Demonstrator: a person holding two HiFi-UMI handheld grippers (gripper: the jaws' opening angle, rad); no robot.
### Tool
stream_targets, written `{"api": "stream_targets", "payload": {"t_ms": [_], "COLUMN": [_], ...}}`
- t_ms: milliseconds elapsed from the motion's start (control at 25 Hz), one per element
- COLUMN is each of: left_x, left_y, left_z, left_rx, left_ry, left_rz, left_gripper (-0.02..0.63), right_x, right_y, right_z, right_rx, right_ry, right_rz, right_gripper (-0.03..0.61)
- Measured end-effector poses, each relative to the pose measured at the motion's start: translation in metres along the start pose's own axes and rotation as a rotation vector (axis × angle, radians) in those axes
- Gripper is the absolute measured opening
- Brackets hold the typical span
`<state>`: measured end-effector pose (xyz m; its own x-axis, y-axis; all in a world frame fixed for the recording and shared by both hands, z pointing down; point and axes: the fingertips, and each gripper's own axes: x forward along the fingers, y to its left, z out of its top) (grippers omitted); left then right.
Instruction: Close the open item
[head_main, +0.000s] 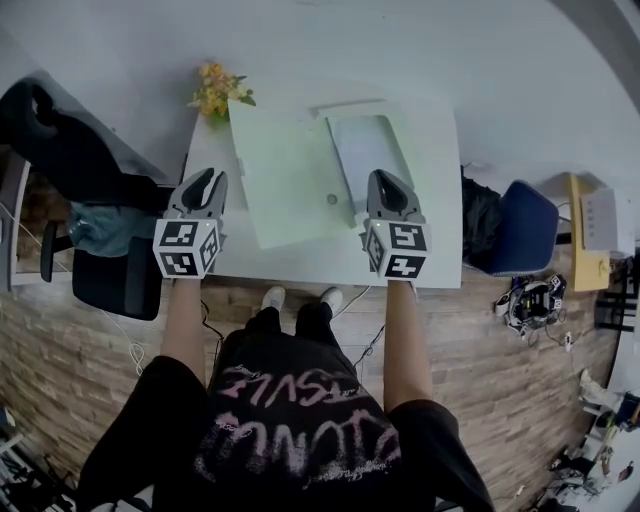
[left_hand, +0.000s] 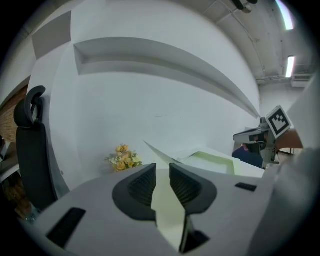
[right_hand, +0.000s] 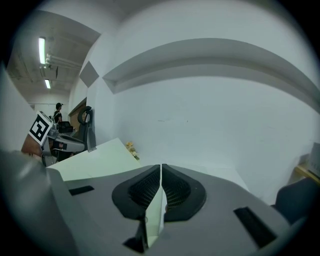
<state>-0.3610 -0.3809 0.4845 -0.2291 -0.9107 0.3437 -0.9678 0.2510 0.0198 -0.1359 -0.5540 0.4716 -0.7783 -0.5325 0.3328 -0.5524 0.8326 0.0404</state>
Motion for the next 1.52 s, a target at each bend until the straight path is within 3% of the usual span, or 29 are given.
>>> {"api": "stream_targets", "payload": {"t_ms": [240,600,1520], "left_x": [0.014,0.027,0.115], "left_y": [-0.020,-0.054,-0.191], "left_z": [-0.007,0.017,0.071], "left_rx": [0.009,0.042,0.176], "left_ry": [0.007,-0.052,-0.094], "left_rz": [-0.067,-0.168,-0.462], "left_gripper": [0.100,0.098,0.077], "right_x": [-0.005,-0.022,-0.076], "right_y": [-0.013,-0.032,-0.142], "right_z": [-0.015,-0.023,-0.066], "right_rx": [0.015,0.043,0.173], "right_ry": [0.021,0.025,0.024], "right_rz": [-0.029,-0.078,-0.289], "right_gripper": [0.018,0.018,0.025]}}
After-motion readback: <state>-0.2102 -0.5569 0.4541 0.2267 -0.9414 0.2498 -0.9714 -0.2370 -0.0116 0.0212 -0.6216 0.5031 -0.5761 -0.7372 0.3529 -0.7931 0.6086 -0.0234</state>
